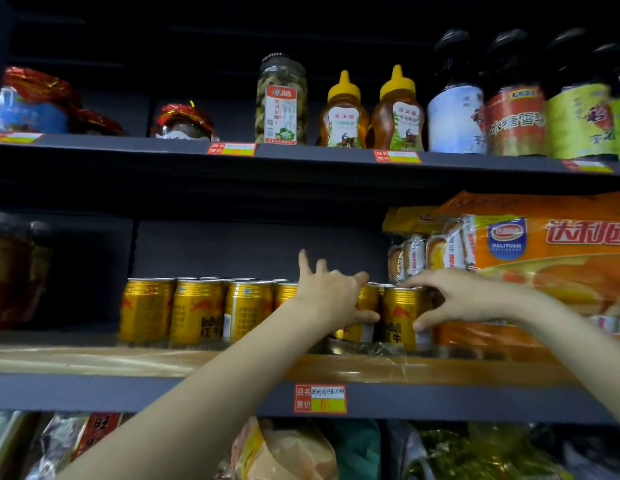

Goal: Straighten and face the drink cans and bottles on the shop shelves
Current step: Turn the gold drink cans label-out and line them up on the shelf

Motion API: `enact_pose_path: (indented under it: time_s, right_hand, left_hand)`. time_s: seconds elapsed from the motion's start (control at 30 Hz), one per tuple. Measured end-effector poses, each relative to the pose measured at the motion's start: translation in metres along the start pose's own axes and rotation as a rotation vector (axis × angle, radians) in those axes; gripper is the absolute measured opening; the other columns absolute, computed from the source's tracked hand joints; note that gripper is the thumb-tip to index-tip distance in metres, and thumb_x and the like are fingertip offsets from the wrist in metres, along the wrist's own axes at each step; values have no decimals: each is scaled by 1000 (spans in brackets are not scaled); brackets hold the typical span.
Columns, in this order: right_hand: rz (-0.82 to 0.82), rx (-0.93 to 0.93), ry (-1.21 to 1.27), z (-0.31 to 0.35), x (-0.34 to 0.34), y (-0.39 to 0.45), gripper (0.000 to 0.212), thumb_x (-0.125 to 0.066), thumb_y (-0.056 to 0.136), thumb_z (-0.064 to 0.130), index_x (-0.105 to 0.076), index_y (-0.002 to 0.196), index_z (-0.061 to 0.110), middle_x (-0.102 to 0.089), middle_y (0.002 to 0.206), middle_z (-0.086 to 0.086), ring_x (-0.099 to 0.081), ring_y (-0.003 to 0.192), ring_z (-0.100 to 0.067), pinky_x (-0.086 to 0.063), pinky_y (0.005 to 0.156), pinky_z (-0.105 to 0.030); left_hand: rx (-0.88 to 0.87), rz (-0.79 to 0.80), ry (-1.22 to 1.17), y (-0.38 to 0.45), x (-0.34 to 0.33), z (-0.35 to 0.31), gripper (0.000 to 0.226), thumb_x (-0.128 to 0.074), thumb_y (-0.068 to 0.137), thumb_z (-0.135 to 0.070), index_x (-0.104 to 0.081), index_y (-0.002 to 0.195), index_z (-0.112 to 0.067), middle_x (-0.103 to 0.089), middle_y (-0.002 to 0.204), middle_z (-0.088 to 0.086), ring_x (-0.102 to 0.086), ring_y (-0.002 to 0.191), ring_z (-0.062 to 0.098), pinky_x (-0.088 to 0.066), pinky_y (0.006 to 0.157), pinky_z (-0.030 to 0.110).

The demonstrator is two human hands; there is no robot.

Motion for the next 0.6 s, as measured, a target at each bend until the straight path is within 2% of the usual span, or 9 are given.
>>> enact_pose_path:
  time_s: [0.07,0.17,0.3,0.37,0.47,0.53,0.6]
  right_hand:
    - [-27,-9,-12,5,-1,2,59,-71,81,35,-45,134,23,-53,128,5,-50,106,-8,-45,89,-21]
    - [-32,-51,-69,10,-2,6,65,-71,81,38,-42,137,23,-50,131,3,-49,111,-11,-44,90,-24]
    - [-75,-128,-196,12,-2,7,76,-68,80,48,-34,143,22,-43,143,-1,-42,127,-18,-41,99,-31]
    - [-114,-147,-237,15,-3,4,80,-65,81,51,-30,146,21,-37,148,-3,-37,133,-19,-38,103,-33]
    - [-269,-91,-161,37,12,-1,69,-64,82,48,-38,141,21,-42,143,-4,-42,128,-19,-39,99,-30]
    - [-345,-4,-62,60,22,3,59,-63,84,46,-46,134,22,-48,138,-2,-45,124,-17,-38,98,-28]
    - [-301,60,18,85,19,17,57,-63,84,47,-47,133,25,-48,137,2,-44,125,-14,-38,99,-28]
  left_hand:
    - [-22,57,42,-2,2,4,76,-50,82,-63,-26,144,-26,-37,146,11,-18,140,36,3,109,63]
    - [-44,110,-7,-4,0,7,78,-58,80,-58,-26,144,-25,-47,139,6,-30,137,30,2,110,61]
    - [-52,16,-28,-12,3,9,79,-54,81,-61,-25,144,-23,-48,138,5,-31,136,29,2,112,58]
    - [-46,-98,-95,-23,9,25,71,-49,85,-60,-28,143,-24,-46,141,2,-32,137,24,2,113,55]
    - [25,-226,-176,-41,17,71,54,-41,92,-53,-39,137,-25,-49,138,-2,-37,133,17,-1,115,47]
    - [74,-217,-212,-52,15,101,43,-38,95,-49,-47,130,-26,-56,130,-3,-45,127,16,-5,115,44]
    - [89,-157,-237,-62,10,120,40,-37,95,-48,-51,126,-27,-62,121,-3,-51,120,16,-9,114,44]
Point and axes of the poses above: each hand's wrist, its own y-axis towards the middle knuckle, its own x-axis out of the back of the hand, z = x × y, the point moved 7 cm from there along y, towards the middle knuckle
